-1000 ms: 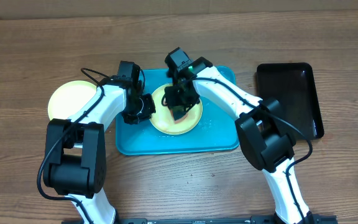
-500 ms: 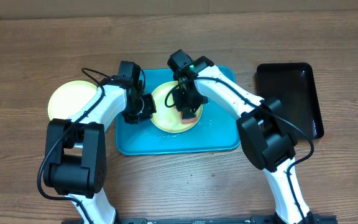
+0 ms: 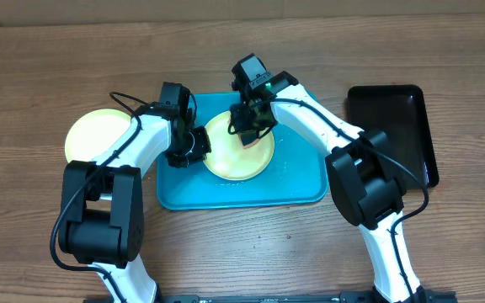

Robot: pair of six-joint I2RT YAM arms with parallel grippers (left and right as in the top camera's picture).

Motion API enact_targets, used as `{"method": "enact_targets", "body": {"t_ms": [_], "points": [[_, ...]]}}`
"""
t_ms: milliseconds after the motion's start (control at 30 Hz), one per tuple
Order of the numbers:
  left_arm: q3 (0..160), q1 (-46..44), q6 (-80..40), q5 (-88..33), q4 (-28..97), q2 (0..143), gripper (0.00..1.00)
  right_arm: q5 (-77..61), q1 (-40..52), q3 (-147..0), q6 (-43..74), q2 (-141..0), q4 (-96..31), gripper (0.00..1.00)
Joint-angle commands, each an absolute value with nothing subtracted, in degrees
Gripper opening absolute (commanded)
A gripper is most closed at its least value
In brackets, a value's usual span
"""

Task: Clean dirty plates on tray and stack at the side
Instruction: 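Scrub the yellow-green plate with the sponge while the left gripper holds it, then lift the sponge off the plate and raise the right gripper away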

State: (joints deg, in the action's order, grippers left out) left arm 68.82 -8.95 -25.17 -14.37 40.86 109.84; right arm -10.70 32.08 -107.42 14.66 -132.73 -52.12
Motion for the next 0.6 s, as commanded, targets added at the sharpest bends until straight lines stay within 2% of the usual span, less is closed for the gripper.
{"method": "enact_targets", "body": {"t_ms": [0,267,400,567], "points": [[68.27,-8.6,-23.53,-12.93,41.32,110.26,0.04,-12.19,30.85,-111.48,14.28,-132.68,-56.16,0.04],[68.25,-8.69,-23.53,-12.93,41.25,110.26,0.06,-12.08,25.21,-126.23,14.28,-126.19,-73.12,0.04],[68.1,-8.71,-23.53,-12.95,40.53,110.28,0.1,-12.16,22.41,-128.49,14.35,-122.65,-75.96,0.04],[66.11,-9.58,-23.53,-12.93,37.34,110.37,0.08,-12.12,19.53,-128.49,14.26,-121.51,-78.06,0.04]]}}
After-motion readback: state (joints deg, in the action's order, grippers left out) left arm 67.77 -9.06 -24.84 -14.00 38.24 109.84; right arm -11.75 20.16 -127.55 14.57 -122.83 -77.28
